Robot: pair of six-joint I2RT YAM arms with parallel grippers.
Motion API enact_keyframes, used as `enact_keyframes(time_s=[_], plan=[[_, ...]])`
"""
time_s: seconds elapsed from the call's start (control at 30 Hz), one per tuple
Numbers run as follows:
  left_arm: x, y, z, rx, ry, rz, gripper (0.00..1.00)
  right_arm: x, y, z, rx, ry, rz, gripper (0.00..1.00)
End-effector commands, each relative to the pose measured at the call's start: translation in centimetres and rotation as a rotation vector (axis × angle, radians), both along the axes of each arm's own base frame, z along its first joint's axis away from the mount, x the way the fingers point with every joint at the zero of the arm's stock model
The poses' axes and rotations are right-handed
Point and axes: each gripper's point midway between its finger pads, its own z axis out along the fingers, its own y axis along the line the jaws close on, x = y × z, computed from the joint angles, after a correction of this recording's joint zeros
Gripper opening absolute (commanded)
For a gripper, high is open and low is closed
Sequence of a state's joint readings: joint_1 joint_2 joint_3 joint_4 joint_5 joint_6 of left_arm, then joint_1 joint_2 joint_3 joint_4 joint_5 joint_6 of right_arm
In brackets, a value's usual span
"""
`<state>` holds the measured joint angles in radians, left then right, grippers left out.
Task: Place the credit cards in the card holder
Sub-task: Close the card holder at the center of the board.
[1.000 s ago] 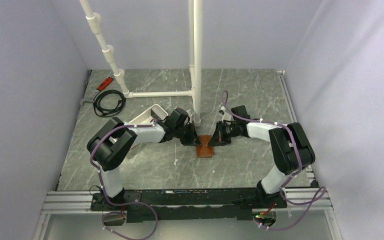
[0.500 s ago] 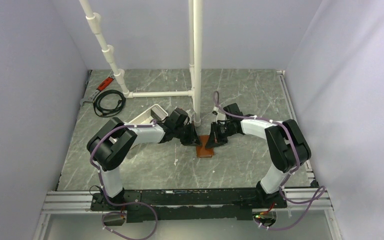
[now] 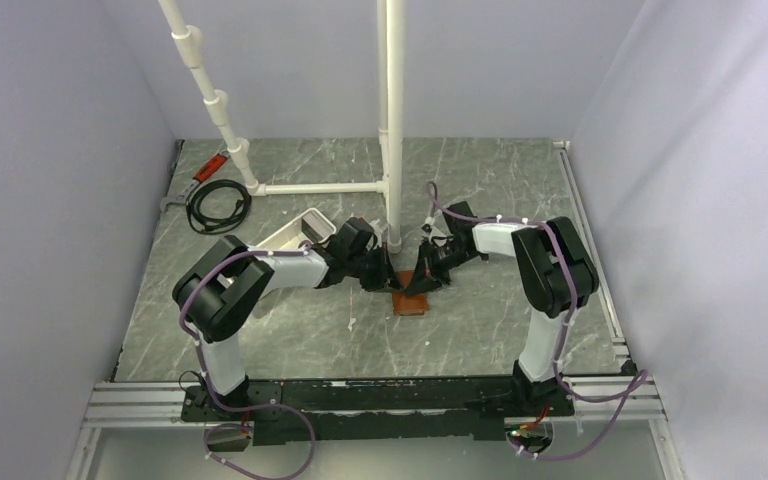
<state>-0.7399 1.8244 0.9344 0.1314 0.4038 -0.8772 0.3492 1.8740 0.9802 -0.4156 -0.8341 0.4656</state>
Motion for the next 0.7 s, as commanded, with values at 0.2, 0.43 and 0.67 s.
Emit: enact_keyframes(time_s=[0.2, 0.43, 0.67], plan=[[-1.1, 0.2, 0.4, -0.013, -0.043, -0.049, 0.0, 0.5, -5.8, -10.9, -0.29, 0.086, -0.126, 0.0], [-0.8, -0.4, 5.4, -0.091, -0.106, -0.093, 0.14, 3.7, -3.5, -4.9, -0.222, -0.115, -0.059, 0.2], [-1.4, 1.5, 12.6, -0.132, -0.21, -0.088, 0.48, 5.5, -2.6, 4.9, -0.365, -0.421, -0.021, 0.67]])
